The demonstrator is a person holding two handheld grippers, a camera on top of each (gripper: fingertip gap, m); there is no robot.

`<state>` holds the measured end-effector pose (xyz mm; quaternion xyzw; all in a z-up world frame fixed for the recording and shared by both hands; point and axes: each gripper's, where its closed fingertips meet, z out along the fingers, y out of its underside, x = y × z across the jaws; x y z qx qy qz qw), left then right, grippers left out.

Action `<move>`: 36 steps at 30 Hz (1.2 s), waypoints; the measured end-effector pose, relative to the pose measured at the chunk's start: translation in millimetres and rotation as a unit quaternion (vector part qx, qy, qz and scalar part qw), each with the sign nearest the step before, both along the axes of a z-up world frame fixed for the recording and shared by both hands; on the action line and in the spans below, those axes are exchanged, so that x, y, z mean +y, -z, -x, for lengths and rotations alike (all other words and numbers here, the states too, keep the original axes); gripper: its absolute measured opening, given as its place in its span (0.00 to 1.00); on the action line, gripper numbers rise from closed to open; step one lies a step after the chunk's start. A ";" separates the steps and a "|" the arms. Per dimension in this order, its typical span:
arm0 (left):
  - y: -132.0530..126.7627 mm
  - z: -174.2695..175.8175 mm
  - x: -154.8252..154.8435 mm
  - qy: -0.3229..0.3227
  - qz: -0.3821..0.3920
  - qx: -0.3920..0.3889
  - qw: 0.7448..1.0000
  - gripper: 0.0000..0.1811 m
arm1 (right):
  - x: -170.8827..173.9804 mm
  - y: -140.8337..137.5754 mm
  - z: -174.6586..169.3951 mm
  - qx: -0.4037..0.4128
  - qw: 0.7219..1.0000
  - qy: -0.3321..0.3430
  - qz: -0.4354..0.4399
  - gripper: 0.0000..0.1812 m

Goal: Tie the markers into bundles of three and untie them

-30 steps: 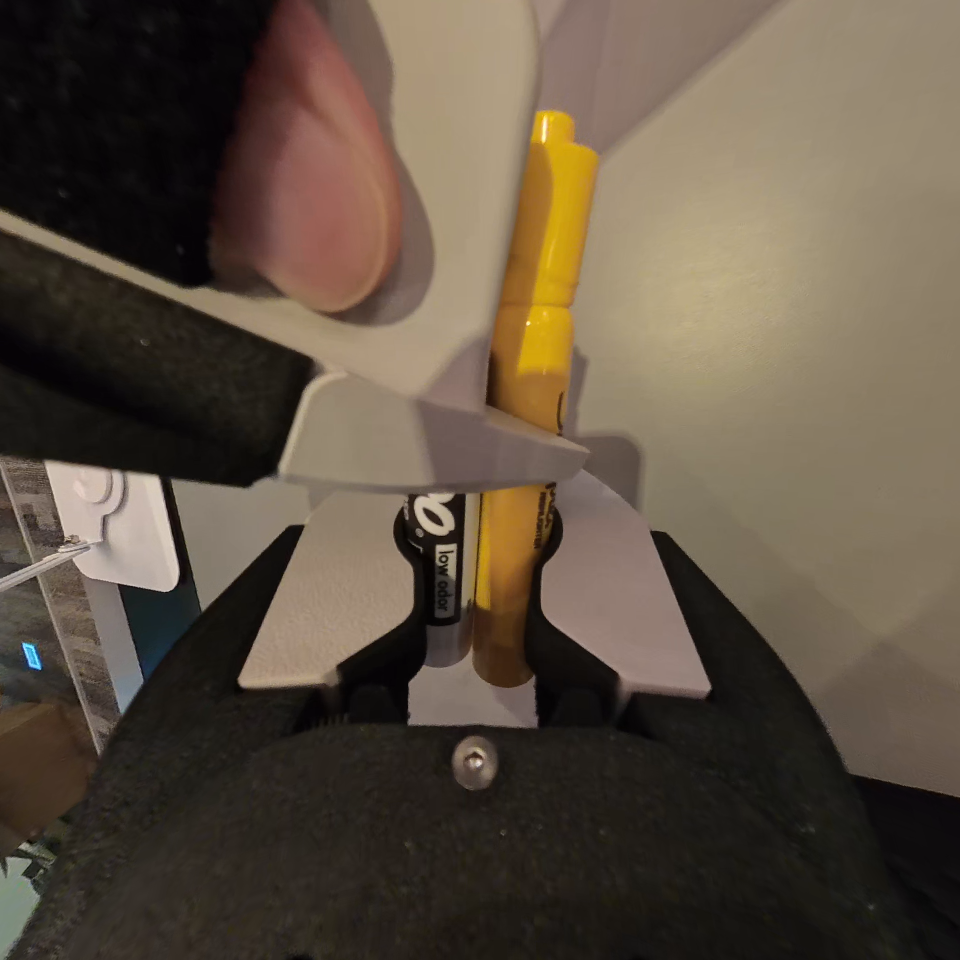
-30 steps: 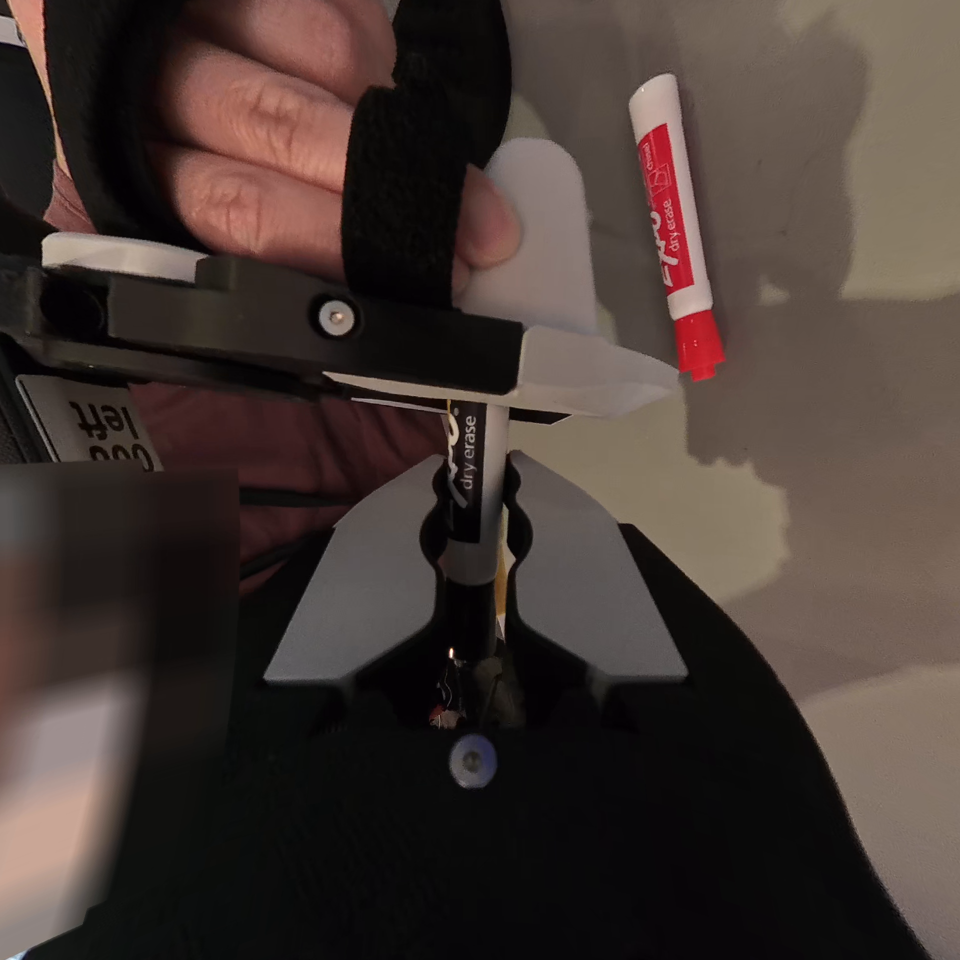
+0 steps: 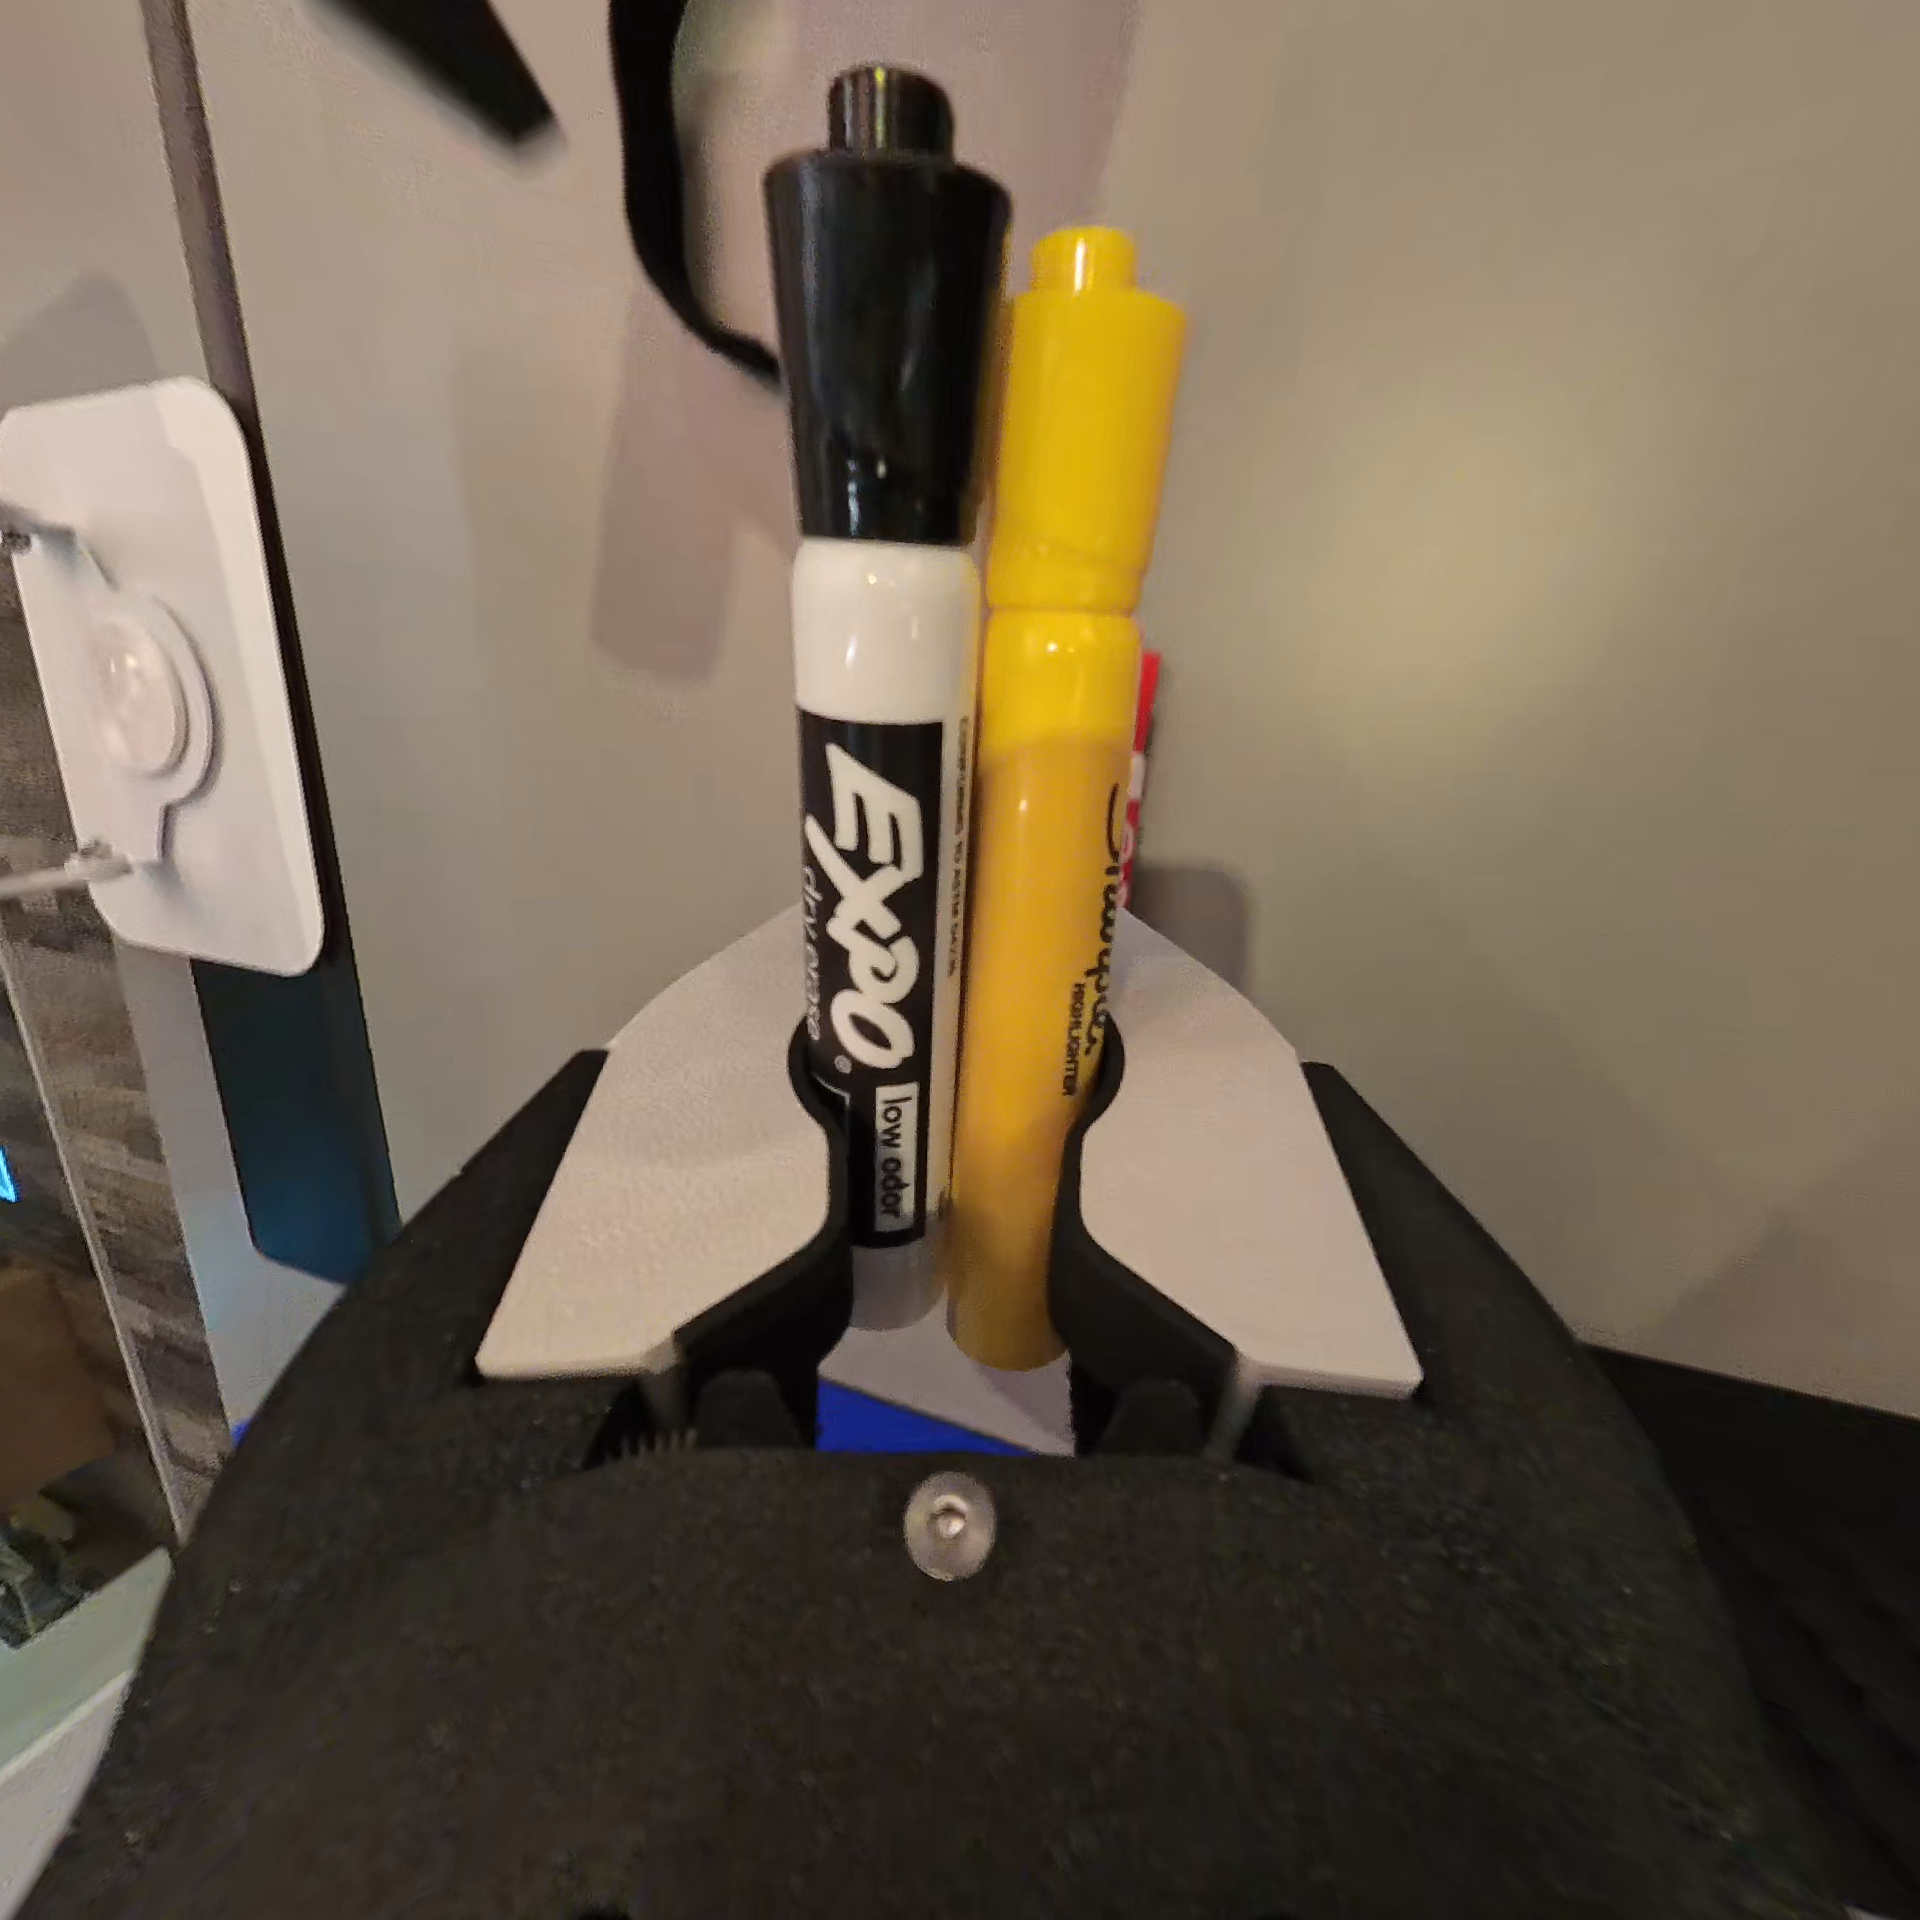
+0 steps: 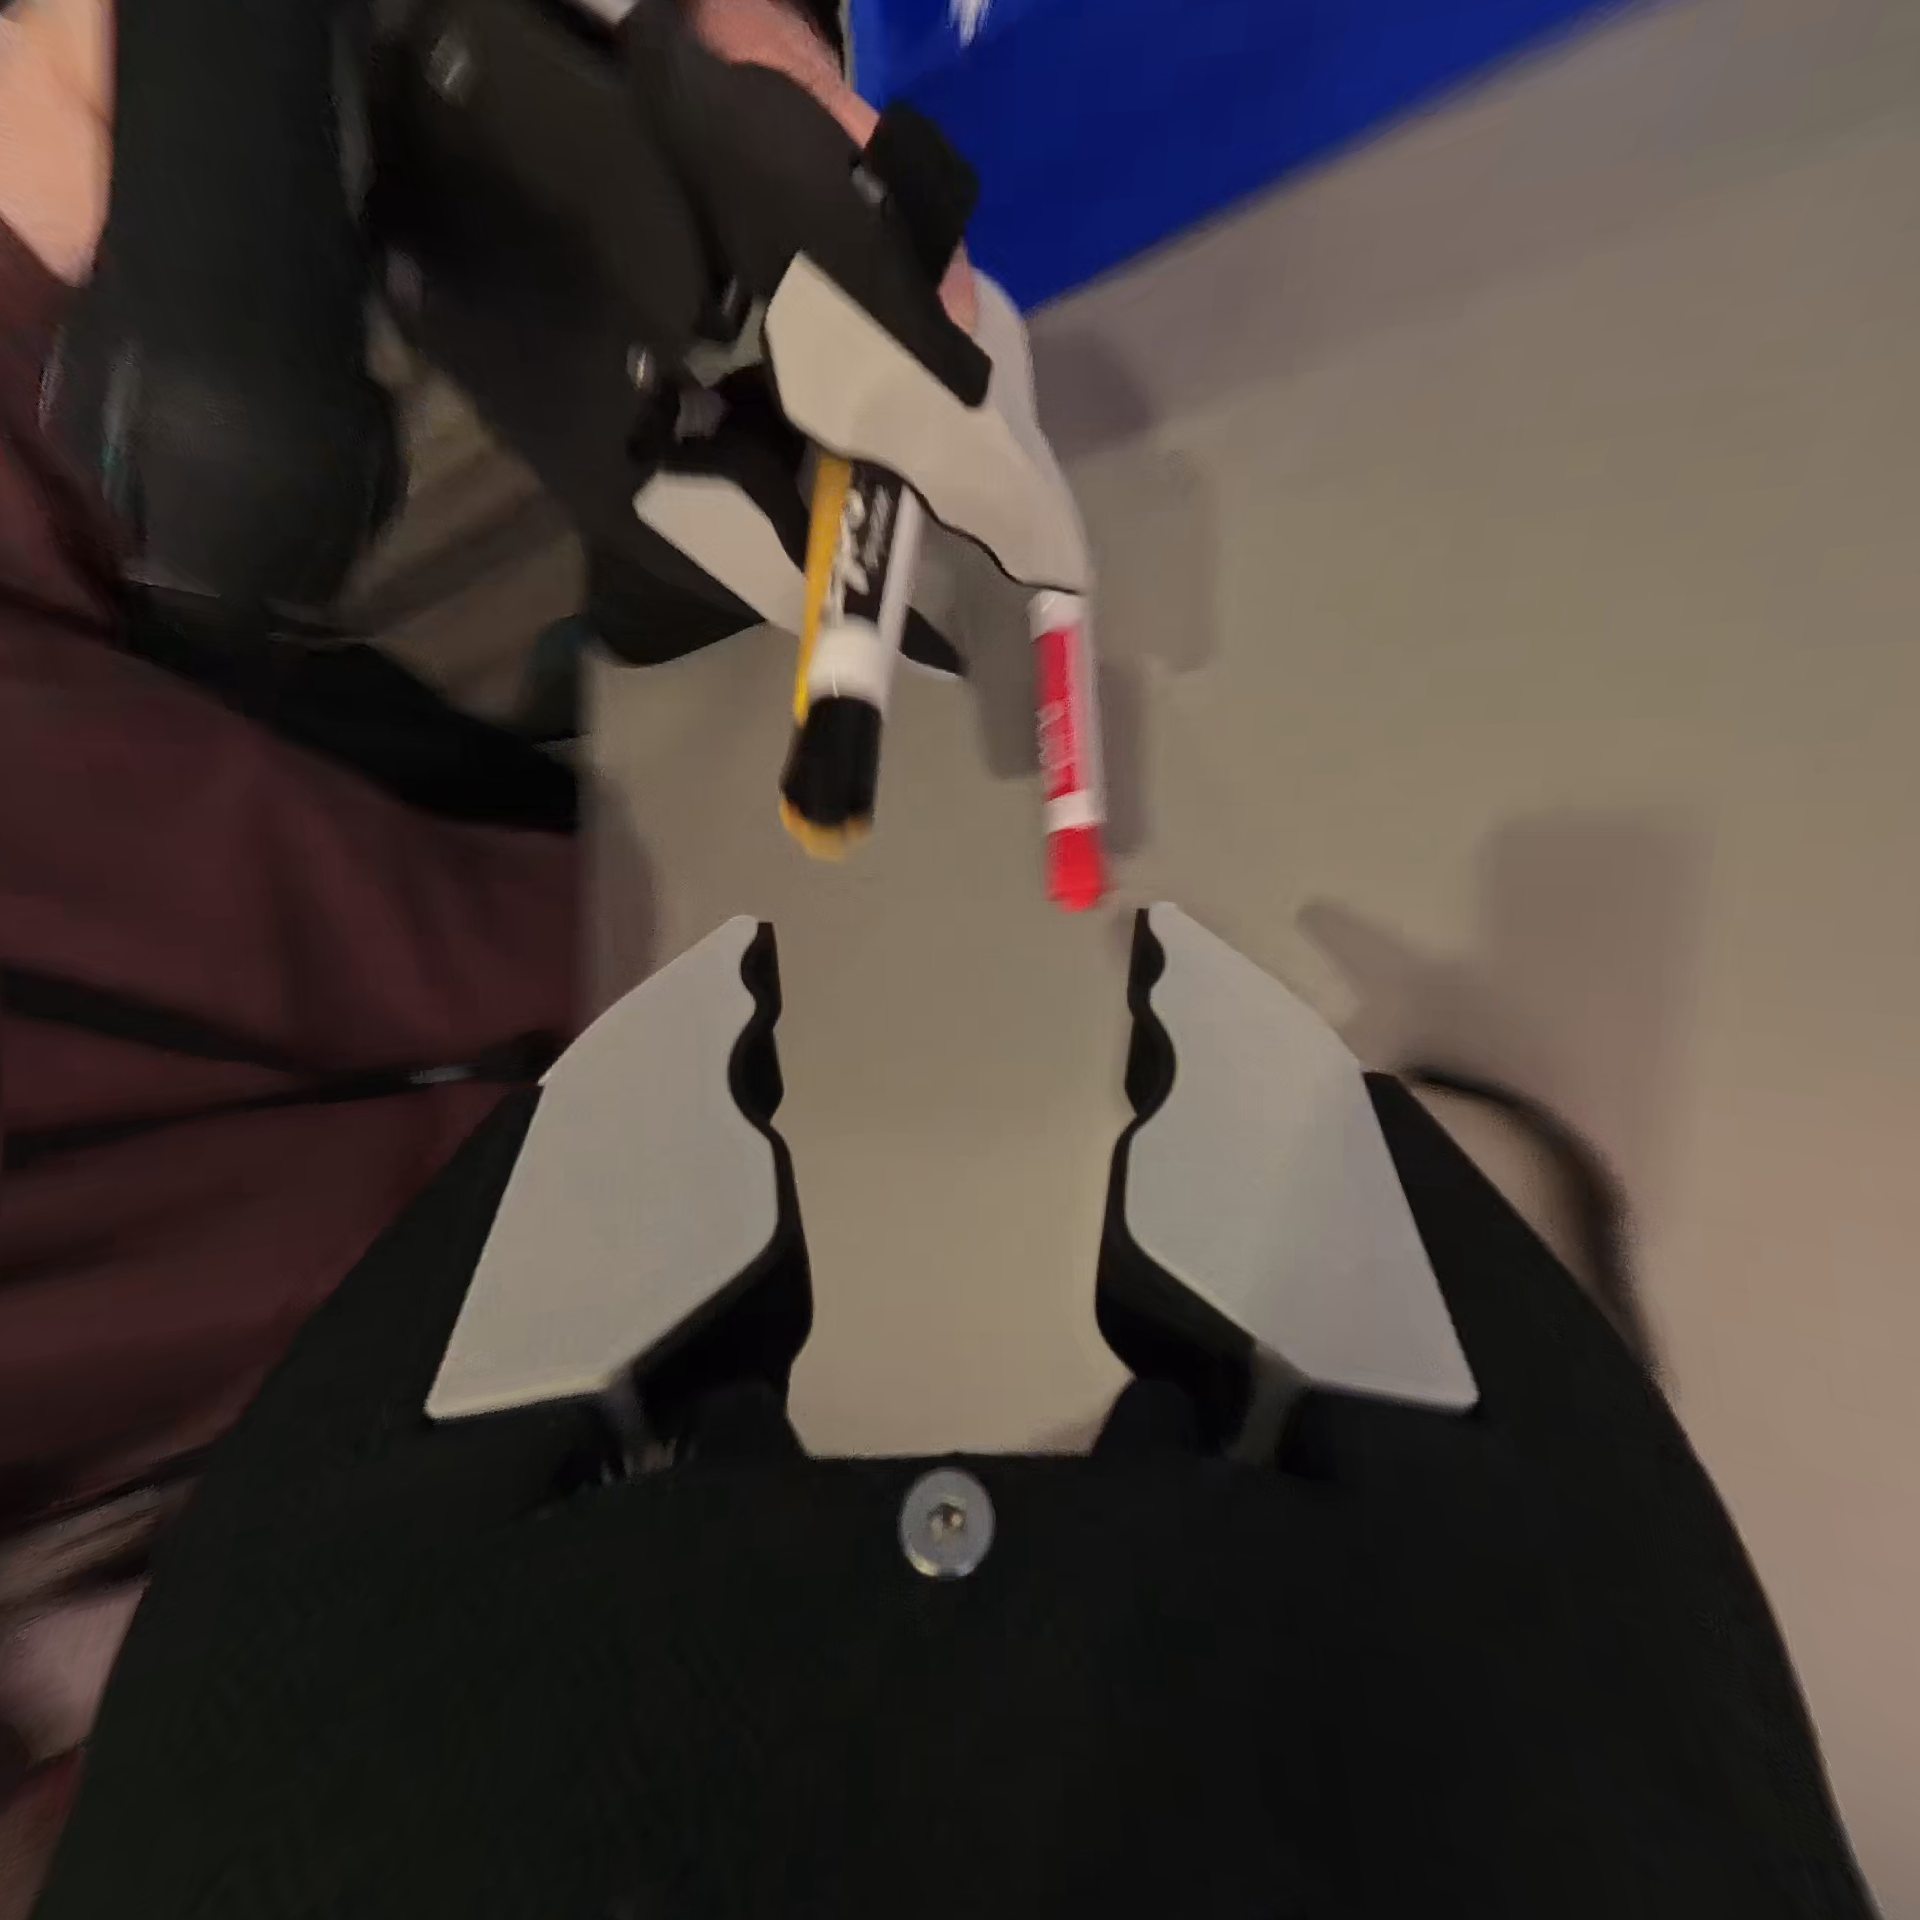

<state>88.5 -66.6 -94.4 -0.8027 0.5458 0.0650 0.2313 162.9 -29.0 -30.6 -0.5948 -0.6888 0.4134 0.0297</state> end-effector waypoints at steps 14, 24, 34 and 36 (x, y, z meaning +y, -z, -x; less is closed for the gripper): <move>-22.4 75.0 -8.4 -0.089 0.021 0.010 0.996 0.23 | -38.6 111.0 35.9 0.202 0.961 -0.011 -0.186 0.19; -10.5 85.5 -9.9 -0.101 0.055 0.009 0.993 0.23 | -29.7 141.9 38.8 0.128 0.971 -0.001 -0.201 0.11; 3.1 76.6 -5.9 -0.087 0.090 0.010 0.992 0.23 | 10.9 81.5 -32.3 0.170 0.961 0.078 -0.204 0.11; 6.2 71.2 -3.5 -0.081 0.093 0.007 0.992 0.23 | 14.1 55.6 -43.2 0.191 0.956 0.086 -0.207 0.11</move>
